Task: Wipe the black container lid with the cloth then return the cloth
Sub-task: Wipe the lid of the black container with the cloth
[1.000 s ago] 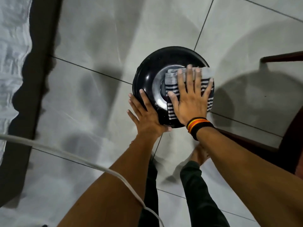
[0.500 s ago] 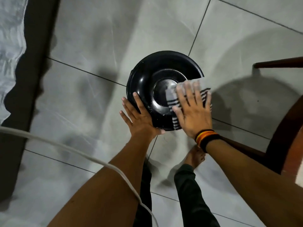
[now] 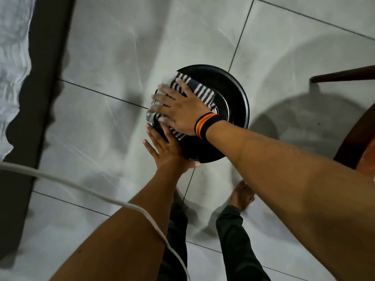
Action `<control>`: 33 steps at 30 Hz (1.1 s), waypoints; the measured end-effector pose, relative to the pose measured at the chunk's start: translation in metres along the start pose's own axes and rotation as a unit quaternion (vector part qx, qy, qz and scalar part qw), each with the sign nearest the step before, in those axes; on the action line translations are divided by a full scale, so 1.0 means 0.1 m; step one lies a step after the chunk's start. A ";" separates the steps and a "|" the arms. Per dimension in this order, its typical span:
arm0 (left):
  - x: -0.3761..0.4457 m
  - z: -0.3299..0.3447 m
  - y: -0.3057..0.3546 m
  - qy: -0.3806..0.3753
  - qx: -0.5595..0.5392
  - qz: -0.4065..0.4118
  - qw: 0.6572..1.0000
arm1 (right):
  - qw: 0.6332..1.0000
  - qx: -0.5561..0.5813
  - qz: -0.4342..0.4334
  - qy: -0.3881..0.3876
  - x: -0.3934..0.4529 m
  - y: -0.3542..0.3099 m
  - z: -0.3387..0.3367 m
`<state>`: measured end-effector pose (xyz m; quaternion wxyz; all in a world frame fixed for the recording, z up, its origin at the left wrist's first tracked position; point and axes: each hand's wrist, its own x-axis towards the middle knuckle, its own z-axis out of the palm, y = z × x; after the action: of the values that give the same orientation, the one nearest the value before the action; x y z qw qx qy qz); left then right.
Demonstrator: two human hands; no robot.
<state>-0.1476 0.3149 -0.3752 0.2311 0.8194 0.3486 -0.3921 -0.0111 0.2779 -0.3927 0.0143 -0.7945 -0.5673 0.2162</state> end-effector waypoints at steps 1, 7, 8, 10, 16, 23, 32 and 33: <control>0.00 0.00 0.00 0.007 -0.013 0.005 1.000 | 0.999 0.009 0.035 0.012 0.02 0.10 -0.02; 0.01 0.02 -0.02 0.015 -0.054 0.026 0.998 | 0.820 0.224 0.500 0.166 -0.53 0.28 0.20; 0.01 0.02 -0.03 0.017 -0.054 0.028 0.998 | 0.797 0.234 0.528 0.177 -0.67 0.16 0.25; 0.00 0.02 -0.03 0.023 -0.056 0.031 0.998 | 0.768 0.247 0.563 0.178 -0.91 -0.19 0.38; 0.03 0.07 -0.04 0.040 -0.074 0.034 0.996 | 0.874 0.161 0.449 0.091 -0.94 -0.70 0.62; 0.11 0.20 -0.11 0.066 -0.097 0.039 0.992 | 0.953 0.064 0.280 0.095 -0.43 -0.27 0.37; 0.13 0.37 -0.19 0.051 -0.220 0.015 0.974 | 0.944 0.058 0.314 0.080 -0.80 -0.16 0.47; 0.13 0.38 -0.18 0.049 -0.225 0.008 0.973 | 0.932 0.065 0.345 0.087 -0.69 -0.28 0.46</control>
<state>-0.1735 0.3076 -0.4101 0.3955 0.7670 0.4323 -0.2614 -0.0706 0.2153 -0.4046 0.0391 -0.9544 -0.2392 0.1743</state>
